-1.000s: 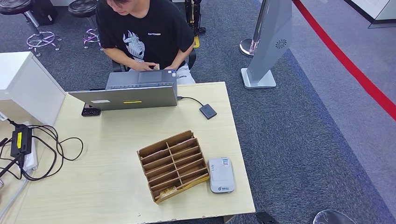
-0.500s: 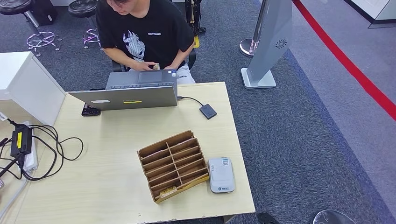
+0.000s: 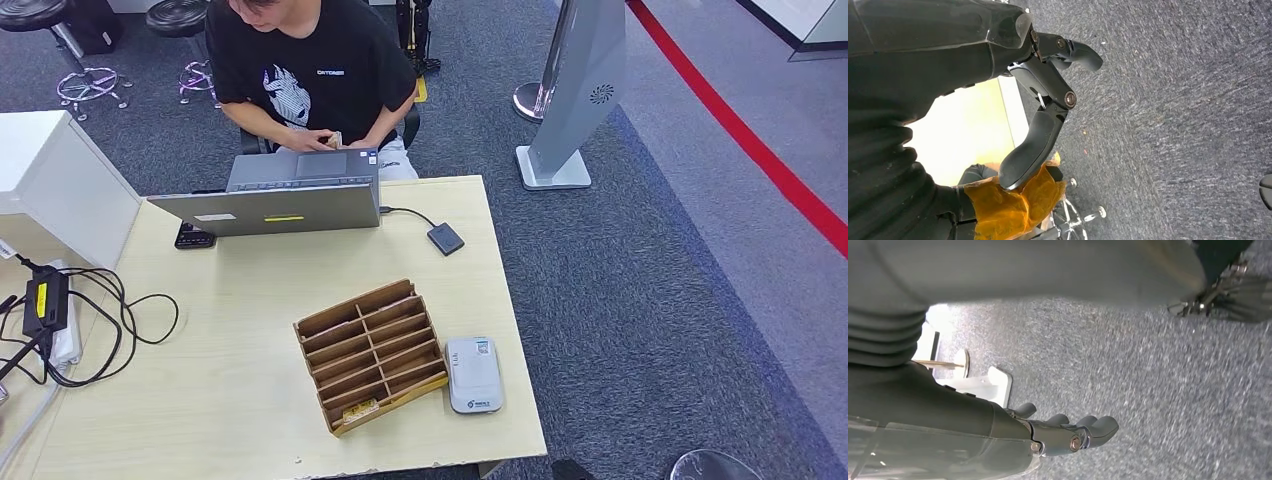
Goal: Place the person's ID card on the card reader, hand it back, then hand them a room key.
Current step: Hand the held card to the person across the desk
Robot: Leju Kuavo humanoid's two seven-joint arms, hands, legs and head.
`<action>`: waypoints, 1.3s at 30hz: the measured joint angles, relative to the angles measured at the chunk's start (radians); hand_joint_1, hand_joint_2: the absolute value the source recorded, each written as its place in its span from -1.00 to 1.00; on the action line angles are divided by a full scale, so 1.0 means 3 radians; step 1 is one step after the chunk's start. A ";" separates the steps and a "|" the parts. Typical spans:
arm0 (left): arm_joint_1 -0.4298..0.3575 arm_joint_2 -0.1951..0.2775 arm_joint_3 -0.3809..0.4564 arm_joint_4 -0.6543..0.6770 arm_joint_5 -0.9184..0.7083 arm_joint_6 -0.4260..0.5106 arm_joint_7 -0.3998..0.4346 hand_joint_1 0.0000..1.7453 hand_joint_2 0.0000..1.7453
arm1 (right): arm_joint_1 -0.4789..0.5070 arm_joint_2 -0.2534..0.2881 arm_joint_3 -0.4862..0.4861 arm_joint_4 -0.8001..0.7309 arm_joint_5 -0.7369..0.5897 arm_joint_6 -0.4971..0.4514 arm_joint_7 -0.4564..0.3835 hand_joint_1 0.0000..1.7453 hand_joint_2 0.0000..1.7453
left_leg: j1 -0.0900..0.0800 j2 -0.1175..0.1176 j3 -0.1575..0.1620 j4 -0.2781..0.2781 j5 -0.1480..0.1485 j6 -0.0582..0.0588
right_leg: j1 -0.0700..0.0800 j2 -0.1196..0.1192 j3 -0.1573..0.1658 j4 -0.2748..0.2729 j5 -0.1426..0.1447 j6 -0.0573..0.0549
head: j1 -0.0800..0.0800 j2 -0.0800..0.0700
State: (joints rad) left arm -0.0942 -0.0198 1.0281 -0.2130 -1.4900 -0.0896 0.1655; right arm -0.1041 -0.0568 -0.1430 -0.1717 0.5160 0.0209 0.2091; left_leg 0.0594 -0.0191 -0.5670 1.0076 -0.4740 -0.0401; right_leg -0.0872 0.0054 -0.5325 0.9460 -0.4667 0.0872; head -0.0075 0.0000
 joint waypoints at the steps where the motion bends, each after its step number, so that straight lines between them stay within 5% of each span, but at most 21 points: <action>1: 0.0000 0.0000 0.0000 0.0000 0.0007 -0.0032 0.0001 -1.00 1.00 | 0.0000 0.0000 -0.0002 0.0000 0.0004 -0.0039 -0.0004 -1.00 -1.00 | 0.0000 0.0000 0.0000 0.0000 0.0000 0.0000 | 0.0000 0.0000 0.0000 0.0000 0.0000 0.0000 | 0.0000 0.0000; 21: 0.0001 -0.0033 0.0029 0.0000 0.0037 -0.0185 0.0045 -1.00 1.00 | -0.0053 -0.0004 -0.0049 -0.0006 0.0076 -0.0050 -0.0062 -1.00 -1.00 | 0.0000 0.0000 0.0000 0.0000 0.0000 0.0000 | 0.0000 -0.0001 0.0001 0.0000 0.0000 0.0000 | 0.0000 0.0000; 25: 0.0001 -0.0031 0.0032 0.0000 0.0045 0.0002 0.0003 -1.00 1.00 | -0.0031 -0.0004 -0.0067 -0.0006 0.0116 -0.0091 -0.0024 -1.00 1.00 | 0.0000 0.0000 0.0000 0.0000 0.0000 0.0000 | 0.0000 -0.0001 0.0000 0.0000 0.0000 0.0000 | 0.0000 0.0000; 29: 0.0000 -0.0022 0.0054 0.0000 0.0104 -0.0018 -0.0145 -1.00 1.00 | -0.0032 -0.0009 -0.0105 -0.0016 0.0094 -0.0327 -0.0202 -1.00 1.00 | 0.0000 0.0000 0.0000 0.0000 0.0000 0.0000 | 0.0000 0.0001 0.0001 0.0000 0.0000 0.0000 | 0.0000 0.0000; 34: 0.0000 -0.0036 0.0069 0.0000 0.0097 -0.0232 -0.0098 -1.00 1.00 | -0.0076 -0.0015 -0.0153 -0.0027 0.0138 -0.0018 -0.0208 -1.00 1.00 | 0.0000 0.0000 0.0000 0.0001 0.0000 0.0000 | 0.0000 0.0000 0.0001 0.0000 0.0000 0.0000 | 0.0000 0.0000; 39: 0.0001 -0.0050 0.0069 0.0000 0.0050 -0.0126 0.0092 -1.00 1.00 | -0.0044 0.0004 -0.0153 -0.0026 0.0225 0.0105 -0.0028 -1.00 1.00 | 0.0000 0.0000 0.0000 0.0000 0.0000 0.0000 | 0.0000 0.0000 0.0000 0.0000 0.0000 0.0000 | 0.0000 0.0000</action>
State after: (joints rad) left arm -0.0940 -0.0347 1.0487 -0.2129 -1.4750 -0.1275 0.1930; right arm -0.1174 -0.0558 -0.1888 -0.1794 0.5837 0.0525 0.2009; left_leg 0.0594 -0.0192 -0.5669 1.0077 -0.4740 -0.0401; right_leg -0.0872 0.0053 -0.5325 0.9460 -0.4667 0.0872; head -0.0076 0.0000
